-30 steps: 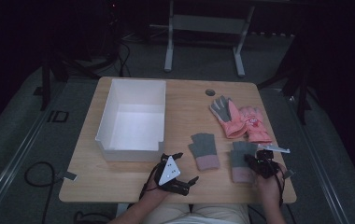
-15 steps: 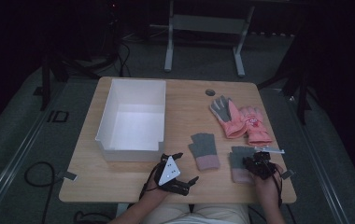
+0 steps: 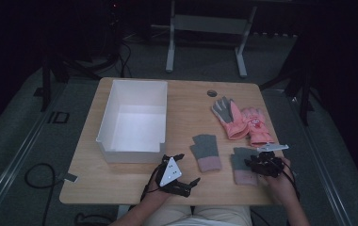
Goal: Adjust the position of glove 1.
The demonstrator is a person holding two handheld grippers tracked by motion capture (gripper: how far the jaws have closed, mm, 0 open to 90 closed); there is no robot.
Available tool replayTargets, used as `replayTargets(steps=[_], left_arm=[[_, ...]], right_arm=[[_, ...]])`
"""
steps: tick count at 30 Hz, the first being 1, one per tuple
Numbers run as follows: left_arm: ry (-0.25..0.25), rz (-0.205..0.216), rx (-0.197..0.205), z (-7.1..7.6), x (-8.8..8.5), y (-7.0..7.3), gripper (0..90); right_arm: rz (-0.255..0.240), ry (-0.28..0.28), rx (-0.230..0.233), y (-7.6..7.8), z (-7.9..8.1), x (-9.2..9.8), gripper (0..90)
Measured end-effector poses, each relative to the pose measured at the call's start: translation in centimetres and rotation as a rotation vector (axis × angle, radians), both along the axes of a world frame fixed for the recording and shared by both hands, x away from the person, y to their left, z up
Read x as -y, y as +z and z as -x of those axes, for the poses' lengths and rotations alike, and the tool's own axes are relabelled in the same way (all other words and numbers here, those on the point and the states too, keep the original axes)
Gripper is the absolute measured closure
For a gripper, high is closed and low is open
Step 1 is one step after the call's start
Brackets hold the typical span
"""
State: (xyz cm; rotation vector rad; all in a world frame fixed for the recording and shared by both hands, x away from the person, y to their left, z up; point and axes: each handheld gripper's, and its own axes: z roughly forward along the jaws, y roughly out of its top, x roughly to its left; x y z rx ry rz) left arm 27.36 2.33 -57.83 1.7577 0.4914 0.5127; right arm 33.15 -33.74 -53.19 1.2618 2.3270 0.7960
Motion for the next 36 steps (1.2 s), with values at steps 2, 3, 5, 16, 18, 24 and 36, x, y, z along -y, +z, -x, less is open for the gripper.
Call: replayTargets(steps=[2, 3, 5, 16, 18, 24, 36], left_arm=[[0.001, -0.001, 0.0, 0.0, 0.0, 0.0, 2.2], [0.001, -0.001, -0.002, 0.0, 0.0, 0.0, 2.2], [0.001, -0.002, -0.002, 0.0, 0.0, 0.0, 2.2], [-0.001, -0.002, 0.002, 0.0, 0.1, 0.0, 2.2], [-0.001, -0.002, 0.004, 0.0, 0.0, 0.0, 2.2], [0.0, -0.002, 0.003, 0.0, 0.1, 0.0, 2.2], [-0.001, -0.005, 0.004, 0.0, 0.1, 0.0, 2.2]], right_arm=[[0.003, 0.016, -0.021, -0.1, -0.2, 0.2, 59.3], [0.008, 0.015, -0.026, -0.1, -0.3, 0.2, 59.1], [0.008, 0.021, -0.04, -0.2, -0.3, 0.2, 58.9], [0.016, -0.025, -0.027, -1.2, -0.2, -0.1, 69.1], [0.009, -0.044, -0.031, -1.2, -0.2, -0.2, 77.2], [0.007, -0.082, -0.035, -1.1, -0.2, -0.5, 84.0], [-0.061, -0.057, 0.063, 4.2, 0.0, -1.7, 84.8]])
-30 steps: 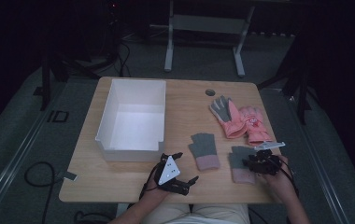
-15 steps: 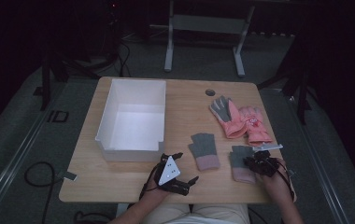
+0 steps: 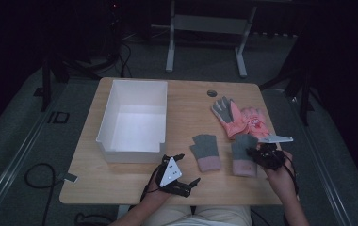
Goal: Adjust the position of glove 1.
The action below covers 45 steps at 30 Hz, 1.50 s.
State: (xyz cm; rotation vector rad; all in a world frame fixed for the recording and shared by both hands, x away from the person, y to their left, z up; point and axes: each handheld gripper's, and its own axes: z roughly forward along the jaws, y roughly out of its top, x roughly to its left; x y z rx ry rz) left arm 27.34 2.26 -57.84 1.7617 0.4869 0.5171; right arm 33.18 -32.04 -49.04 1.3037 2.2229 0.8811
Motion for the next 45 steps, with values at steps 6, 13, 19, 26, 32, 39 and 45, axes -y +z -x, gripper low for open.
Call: replayTargets(steps=[6, 13, 19, 26, 32, 39, 45], left_arm=[[-0.001, 0.0, 0.002, 0.0, 0.0, 0.0, 2.2], [-0.001, 0.001, 0.0, 0.0, 0.0, 0.0, 2.2], [-0.002, -0.001, 0.002, 0.0, 0.0, 0.0, 2.2], [-0.003, 0.004, 0.0, 0.0, 0.0, 0.0, 2.2], [-0.008, 0.005, -0.002, 0.0, 0.0, 0.0, 2.2], [-0.011, 0.003, -0.001, 0.0, 0.0, 0.0, 2.2], [-0.02, 0.001, -0.012, -0.1, 0.0, 0.0, 2.7]], right_arm=[[-0.026, 0.065, 0.041, 2.3, -1.1, -1.8, 84.8], [-0.033, 0.142, 0.038, 2.6, -2.6, -4.5, 84.8], [-0.055, 0.188, 0.011, 1.7, -3.7, -6.5, 84.8], [-0.059, 0.244, -0.018, 0.3, -4.2, -8.7, 84.7], [-0.042, 0.274, -0.05, -1.0, -4.7, -10.3, 84.6], [-0.035, 0.284, -0.079, -2.2, -5.0, -10.8, 84.5], [-0.013, 0.286, -0.117, -3.8, -5.7, -10.9, 83.5]])
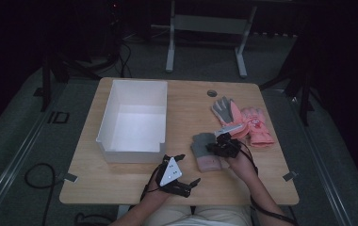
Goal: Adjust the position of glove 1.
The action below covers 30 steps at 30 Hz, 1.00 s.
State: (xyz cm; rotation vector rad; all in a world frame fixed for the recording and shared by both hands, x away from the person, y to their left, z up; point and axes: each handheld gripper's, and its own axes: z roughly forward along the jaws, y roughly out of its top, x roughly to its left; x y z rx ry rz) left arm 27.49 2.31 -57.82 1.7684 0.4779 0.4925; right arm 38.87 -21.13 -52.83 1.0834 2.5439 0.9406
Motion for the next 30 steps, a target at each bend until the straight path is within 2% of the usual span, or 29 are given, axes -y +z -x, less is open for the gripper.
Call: replayTargets(steps=[4, 7, 10, 13, 16, 19, 21, 22, 24, 25, 27, 29, 30], left_arm=[[-0.006, 0.0, -0.017, -0.2, 0.0, 0.0, 2.7], [0.039, 0.002, -0.026, -0.2, 0.1, 0.0, 2.8], [0.044, 0.001, -0.026, -0.2, 0.1, 0.0, 3.0], [0.037, -0.03, -0.033, -0.3, 0.3, 0.1, 3.4], [0.034, -0.054, -0.071, -0.4, 0.7, 0.2, 3.3], [-0.002, -0.086, -0.105, -0.4, 1.2, 0.6, 3.4], [-0.026, -0.123, -0.147, -0.5, 1.7, 1.3, 7.4], [-0.025, -0.142, -0.144, -0.4, 2.0, 1.5, 8.8], [-0.055, -0.196, -0.148, -0.5, 2.7, 2.0, 9.7], [-0.077, -0.208, -0.144, -0.5, 3.0, 2.2, 10.5], [-0.142, -0.213, -0.138, -0.8, 3.5, 2.4, 12.4], [-0.159, -0.223, -0.109, -1.3, 4.2, 2.6, 14.1], [-0.159, -0.223, -0.109, -1.3, 4.2, 2.6, 14.1]], right_arm=[[0.005, 0.011, -0.012, -0.5, -0.3, 0.0, 81.6], [0.002, 0.011, -0.02, -0.9, -0.6, 0.1, 78.5], [0.006, 0.013, -0.019, -1.1, -0.6, 0.2, 75.5], [0.004, 0.004, -0.026, -1.0, -0.6, 0.2, 71.4], [-0.009, 0.001, 0.001, -0.3, -0.2, 0.5, 70.1], [-0.015, 0.004, 0.031, 0.6, 0.2, 1.1, 67.3], [-0.012, 0.002, 0.048, 1.2, 0.4, 1.7, 66.4], [-0.014, -0.005, 0.057, 1.5, 0.4, 2.0, 66.4], [-0.024, -0.015, 0.063, 1.9, 0.3, 2.6, 65.9], [-0.029, -0.022, 0.068, 2.2, 0.2, 2.9, 65.8], [-0.034, -0.037, 0.076, 2.5, 0.0, 3.3, 64.8], [-0.041, -0.049, 0.073, 2.8, -0.3, 3.7, 62.8], [-0.045, -0.054, 0.072, 2.9, -0.5, 3.7, 62.7]])
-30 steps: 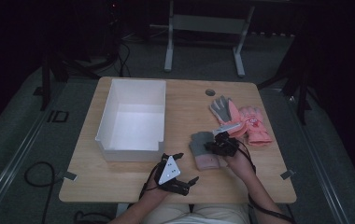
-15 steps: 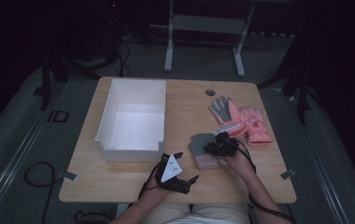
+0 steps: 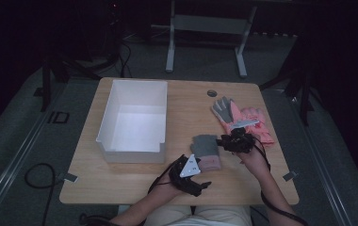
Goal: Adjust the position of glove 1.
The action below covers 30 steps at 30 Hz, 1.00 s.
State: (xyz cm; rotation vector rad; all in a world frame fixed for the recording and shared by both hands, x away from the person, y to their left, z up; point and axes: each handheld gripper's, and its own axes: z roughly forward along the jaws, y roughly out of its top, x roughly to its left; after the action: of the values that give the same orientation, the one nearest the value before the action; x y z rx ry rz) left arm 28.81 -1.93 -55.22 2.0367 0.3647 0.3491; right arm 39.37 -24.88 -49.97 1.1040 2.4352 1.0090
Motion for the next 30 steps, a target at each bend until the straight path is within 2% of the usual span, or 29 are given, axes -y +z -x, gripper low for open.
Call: replayTargets(steps=[1, 4, 5, 7, 8, 9, 10, 13, 15, 20, 21, 23, 25, 26, 28, 30], left_arm=[[-0.03, -0.018, 0.036, -0.6, 0.6, 0.2, 14.5], [-0.063, -0.081, 0.089, -1.6, 1.5, 0.4, 17.0], [-0.067, -0.112, 0.104, -1.9, 1.8, 0.3, 19.2], [-0.067, -0.193, 0.109, -2.6, 2.5, 0.0, 20.8], [-0.067, -0.193, 0.109, -2.6, 2.5, 0.0, 21.1], [-0.074, -0.256, 0.137, -2.7, 2.9, -0.5, 22.7], [-0.073, -0.292, 0.153, -2.8, 3.1, -0.7, 23.2], [-0.065, -0.349, 0.2, -2.6, 3.5, -1.2, 26.9], [-0.064, -0.359, 0.224, -2.6, 3.5, -1.4, 29.0], [-0.069, -0.373, 0.24, -2.9, 3.5, -1.5, 37.9], [-0.064, -0.361, 0.236, -3.1, 3.4, -1.5, 40.9], [-0.067, -0.331, 0.197, -3.6, 3.1, -1.4, 46.9], [-0.079, -0.275, 0.119, -4.4, 2.6, -1.1, 55.5], [-0.09, -0.267, 0.097, -4.7, 2.3, -1.0, 59.8], [-0.108, -0.262, 0.07, -5.1, 2.2, -0.9, 65.8], [-0.123, -0.265, 0.062, -5.3, 2.2, -0.8, 68.3]], right_arm=[[0.002, -0.006, -0.002, 0.1, -0.3, 0.1, 62.1], [-0.011, -0.018, -0.012, 0.0, -1.2, 0.0, 60.5], [-0.015, -0.023, -0.021, -0.1, -1.5, -0.1, 59.5], [-0.029, -0.032, -0.05, -0.4, -2.3, -0.4, 59.5], [-0.029, -0.032, -0.05, -0.4, -2.3, -0.4, 59.5], [-0.035, -0.048, -0.07, -1.0, -3.2, -0.7, 58.1], [-0.029, -0.057, -0.078, -1.2, -3.5, -0.8, 57.2], [-0.012, -0.074, -0.107, -2.2, -4.5, -1.2, 51.1], [0.0, -0.074, -0.125, -2.8, -4.8, -1.4, 47.0], [0.029, -0.075, -0.157, -4.0, -5.0, -1.7, 43.3], [0.027, -0.078, -0.171, -4.1, -5.1, -1.8, 43.4], [0.014, -0.088, -0.195, -4.4, -5.1, -1.8, 45.8], [-0.011, -0.089, -0.217, -4.5, -5.1, -1.8, 48.7], [-0.018, -0.086, -0.221, -4.5, -5.1, -1.7, 49.4], [-0.043, -0.078, -0.248, -4.5, -5.2, -1.7, 51.3], [-0.061, -0.061, -0.272, -4.5, -5.2, -1.8, 55.1]])
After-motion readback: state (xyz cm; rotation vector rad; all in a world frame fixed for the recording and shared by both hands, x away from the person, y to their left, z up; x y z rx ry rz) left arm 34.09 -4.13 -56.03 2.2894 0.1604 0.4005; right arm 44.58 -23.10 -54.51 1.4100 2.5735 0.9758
